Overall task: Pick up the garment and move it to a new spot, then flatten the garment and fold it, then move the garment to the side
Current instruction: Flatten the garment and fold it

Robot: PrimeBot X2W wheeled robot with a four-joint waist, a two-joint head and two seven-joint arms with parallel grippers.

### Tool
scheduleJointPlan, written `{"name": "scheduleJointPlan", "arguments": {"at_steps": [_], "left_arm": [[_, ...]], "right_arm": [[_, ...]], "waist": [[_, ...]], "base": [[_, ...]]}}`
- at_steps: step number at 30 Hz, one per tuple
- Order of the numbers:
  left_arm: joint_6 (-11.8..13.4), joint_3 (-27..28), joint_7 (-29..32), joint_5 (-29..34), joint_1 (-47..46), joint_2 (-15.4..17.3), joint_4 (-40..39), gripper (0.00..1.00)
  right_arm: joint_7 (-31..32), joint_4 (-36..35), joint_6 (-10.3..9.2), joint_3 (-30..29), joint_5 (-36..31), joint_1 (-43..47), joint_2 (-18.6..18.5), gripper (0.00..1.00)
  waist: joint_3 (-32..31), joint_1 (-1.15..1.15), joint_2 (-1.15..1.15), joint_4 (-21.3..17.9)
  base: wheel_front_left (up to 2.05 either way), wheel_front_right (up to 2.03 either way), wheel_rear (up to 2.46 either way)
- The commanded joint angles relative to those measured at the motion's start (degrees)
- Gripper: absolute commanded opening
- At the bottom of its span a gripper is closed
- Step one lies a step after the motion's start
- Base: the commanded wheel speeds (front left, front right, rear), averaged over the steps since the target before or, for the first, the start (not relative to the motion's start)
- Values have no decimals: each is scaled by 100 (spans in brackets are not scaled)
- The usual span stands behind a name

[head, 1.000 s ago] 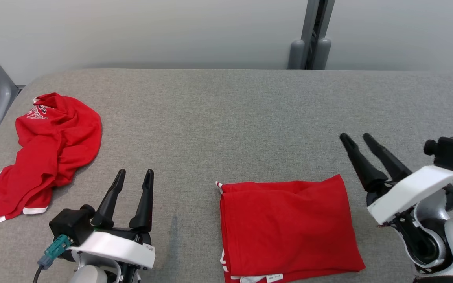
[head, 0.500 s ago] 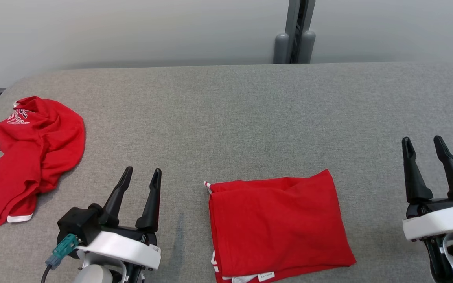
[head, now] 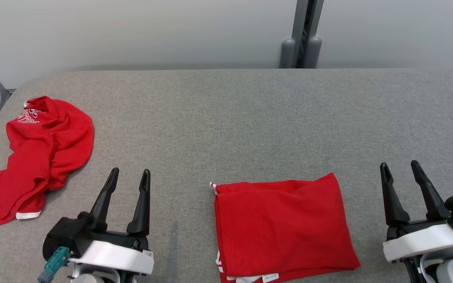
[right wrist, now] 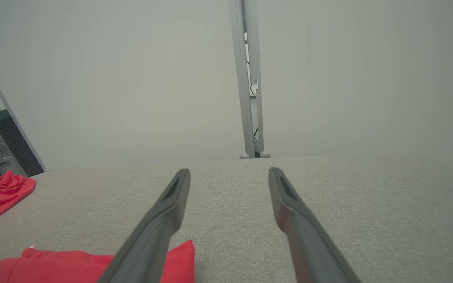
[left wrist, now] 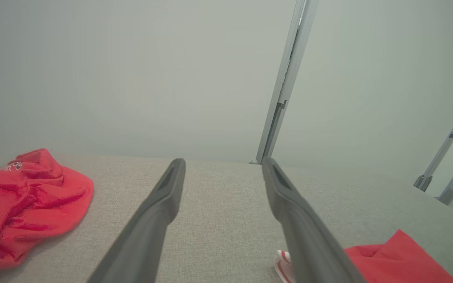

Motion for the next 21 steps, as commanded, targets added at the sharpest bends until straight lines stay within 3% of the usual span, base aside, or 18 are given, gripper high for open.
{"name": "scheduleJointPlan", "arguments": {"at_steps": [1, 8, 21], "left_arm": [[0, 31, -16, 1, 65, 13, -39, 100], [-16, 45, -17, 73, 257, -6, -109, 100], [201, -74, -17, 146, 402, -7, -209, 100]], "right_arm": [[-57, 6, -2, -12, -19, 59, -55, 100], [-93, 29, -2, 57, 6, 68, -108, 100], [-90, 67, -2, 109, -34, 99, -125, 100]], "waist": [[-15, 0, 0, 18], [-93, 0, 0, 109], [-190, 0, 0, 145]], "base": [[0, 0, 0], [0, 0, 0], [0, 0, 0]]}}
